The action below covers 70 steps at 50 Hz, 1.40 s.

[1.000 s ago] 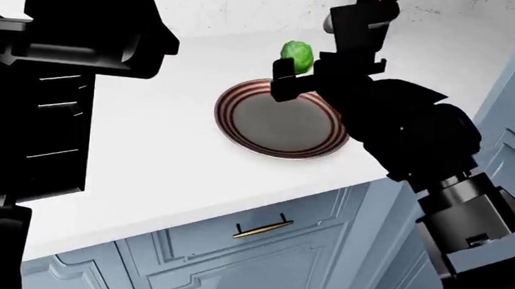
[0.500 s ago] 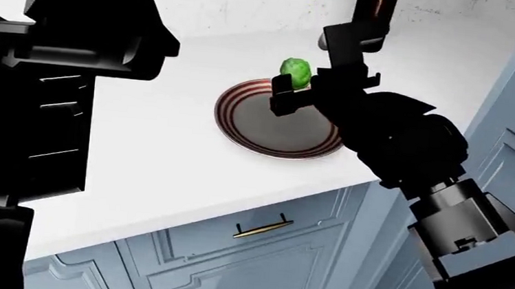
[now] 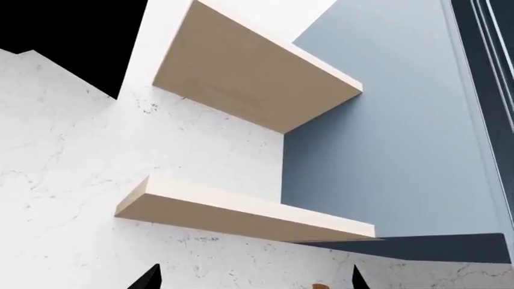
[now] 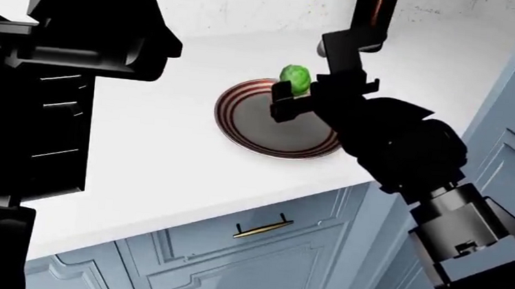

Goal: Pick the broccoli from the top rack in the oven and place it on the plate on the counter.

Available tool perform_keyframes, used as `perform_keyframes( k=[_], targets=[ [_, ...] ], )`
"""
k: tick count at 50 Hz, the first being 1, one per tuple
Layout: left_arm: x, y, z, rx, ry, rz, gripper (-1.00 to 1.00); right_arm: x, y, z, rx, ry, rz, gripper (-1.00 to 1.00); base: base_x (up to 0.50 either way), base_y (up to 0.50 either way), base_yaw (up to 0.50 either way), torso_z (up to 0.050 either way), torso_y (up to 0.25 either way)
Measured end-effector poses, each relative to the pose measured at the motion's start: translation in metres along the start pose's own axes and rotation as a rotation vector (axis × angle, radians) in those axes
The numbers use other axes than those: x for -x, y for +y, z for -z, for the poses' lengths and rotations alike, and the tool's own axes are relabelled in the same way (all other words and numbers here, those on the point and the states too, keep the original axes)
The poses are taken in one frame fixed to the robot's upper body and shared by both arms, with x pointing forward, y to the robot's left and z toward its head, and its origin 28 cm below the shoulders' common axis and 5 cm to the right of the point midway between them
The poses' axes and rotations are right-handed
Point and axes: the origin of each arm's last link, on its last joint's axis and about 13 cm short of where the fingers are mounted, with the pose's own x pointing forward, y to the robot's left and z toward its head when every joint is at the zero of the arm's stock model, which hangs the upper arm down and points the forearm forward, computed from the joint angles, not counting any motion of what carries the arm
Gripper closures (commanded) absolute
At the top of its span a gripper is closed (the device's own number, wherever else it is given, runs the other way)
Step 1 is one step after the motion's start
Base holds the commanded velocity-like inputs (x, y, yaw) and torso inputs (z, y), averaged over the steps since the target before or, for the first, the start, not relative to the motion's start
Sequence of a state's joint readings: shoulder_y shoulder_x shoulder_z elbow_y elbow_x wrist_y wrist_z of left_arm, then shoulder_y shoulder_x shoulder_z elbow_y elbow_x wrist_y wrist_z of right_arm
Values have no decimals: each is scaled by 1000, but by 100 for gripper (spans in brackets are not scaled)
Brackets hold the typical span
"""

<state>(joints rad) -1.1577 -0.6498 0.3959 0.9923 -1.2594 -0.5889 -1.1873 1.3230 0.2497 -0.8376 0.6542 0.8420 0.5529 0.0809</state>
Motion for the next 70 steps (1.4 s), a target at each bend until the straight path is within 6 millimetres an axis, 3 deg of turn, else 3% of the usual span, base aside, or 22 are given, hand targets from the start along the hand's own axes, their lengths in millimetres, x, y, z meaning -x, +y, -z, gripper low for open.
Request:
perform_keyframes(
  k=[49,50,70],
  targets=[
    [0,0,1,0,3,0,-100,0,6,9,4,27,-22,100,0,0,0,0,0],
    [0,0,1,0,3,0,-100,0,6,9,4,29,-22,-100,0,0,0,0,0],
    [1,0,1,1,1,-2,-100,0,6,7,24,35,-15,-100,0,0,0,0,0]
  ],
)
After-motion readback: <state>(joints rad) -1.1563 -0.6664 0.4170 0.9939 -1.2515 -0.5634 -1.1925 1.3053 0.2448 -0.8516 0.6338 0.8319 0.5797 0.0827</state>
